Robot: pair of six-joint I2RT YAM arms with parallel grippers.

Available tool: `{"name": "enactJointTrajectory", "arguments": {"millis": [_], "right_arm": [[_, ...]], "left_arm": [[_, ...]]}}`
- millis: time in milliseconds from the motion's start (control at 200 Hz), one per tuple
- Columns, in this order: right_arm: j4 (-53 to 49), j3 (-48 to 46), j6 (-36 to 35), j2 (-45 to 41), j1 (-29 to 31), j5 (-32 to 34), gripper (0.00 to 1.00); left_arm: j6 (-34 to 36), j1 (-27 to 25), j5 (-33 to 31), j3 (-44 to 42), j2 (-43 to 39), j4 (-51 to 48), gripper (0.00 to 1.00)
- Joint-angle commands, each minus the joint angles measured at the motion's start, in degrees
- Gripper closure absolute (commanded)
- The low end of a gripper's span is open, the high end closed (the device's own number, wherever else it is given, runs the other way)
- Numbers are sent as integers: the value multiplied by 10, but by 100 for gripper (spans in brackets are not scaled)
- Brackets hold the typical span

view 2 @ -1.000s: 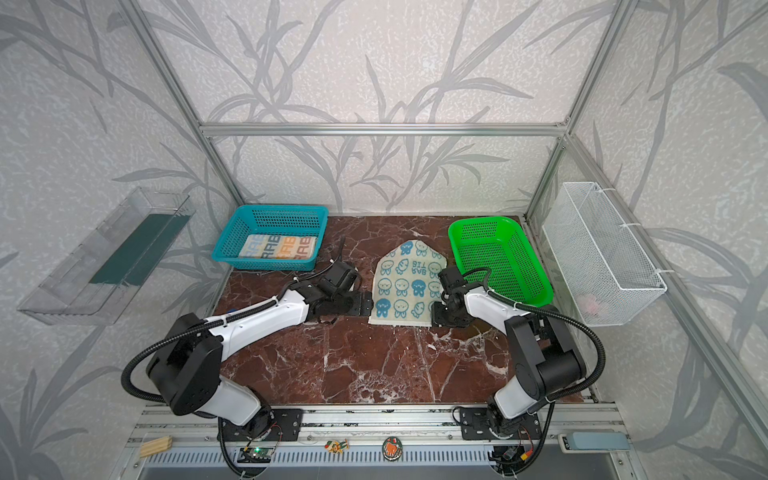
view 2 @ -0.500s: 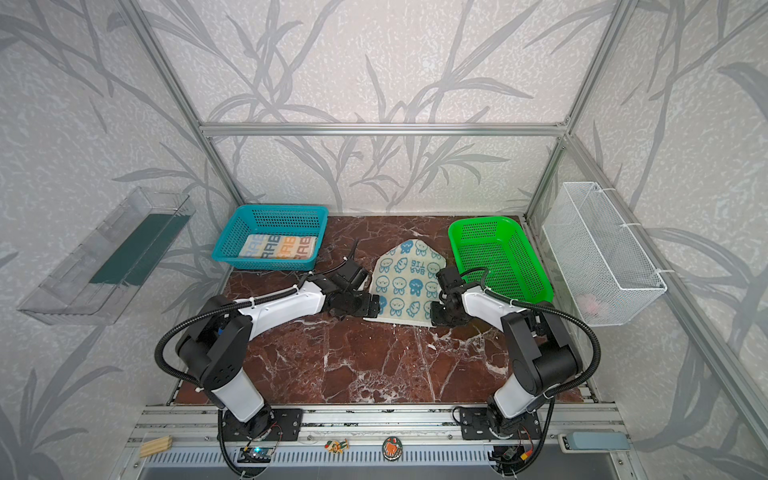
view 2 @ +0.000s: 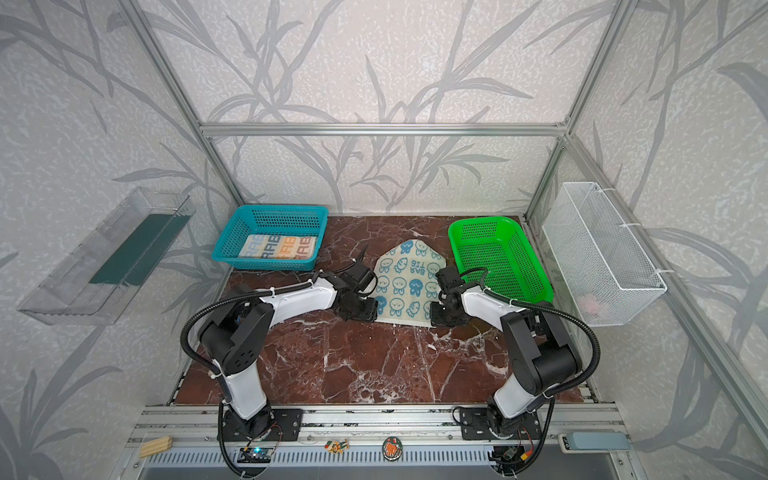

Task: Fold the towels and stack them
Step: 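Grasp the towel's nearer corners with the left and right grippers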

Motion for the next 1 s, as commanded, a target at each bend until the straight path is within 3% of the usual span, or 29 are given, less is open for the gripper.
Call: {"name": "enactJointTrajectory", "arguments": {"millis": [0,225,400,645,750,995], "right_arm": [[-13,13,-9,6,2,0,90],[-16,19,-11,5,2,-2,90],[-11,15,-10,3,2,-5,90],[-11,13,-12,-2,2,-8,90],[-11,12,-12,-6,2,-10,91],[-37,33,-21,-22,2,-18,99]], "left_arm": [[6,-2,-3,8,18,-25,46],[23,-14,-34,13,29,-58,59],[31,-21,-49,1,36,-70,76],[31,-41,-62,4,46,-70,84],[31,-47,-67,9,46,-69,100],[16,-46,-59,0,-2,-42,100]]}}
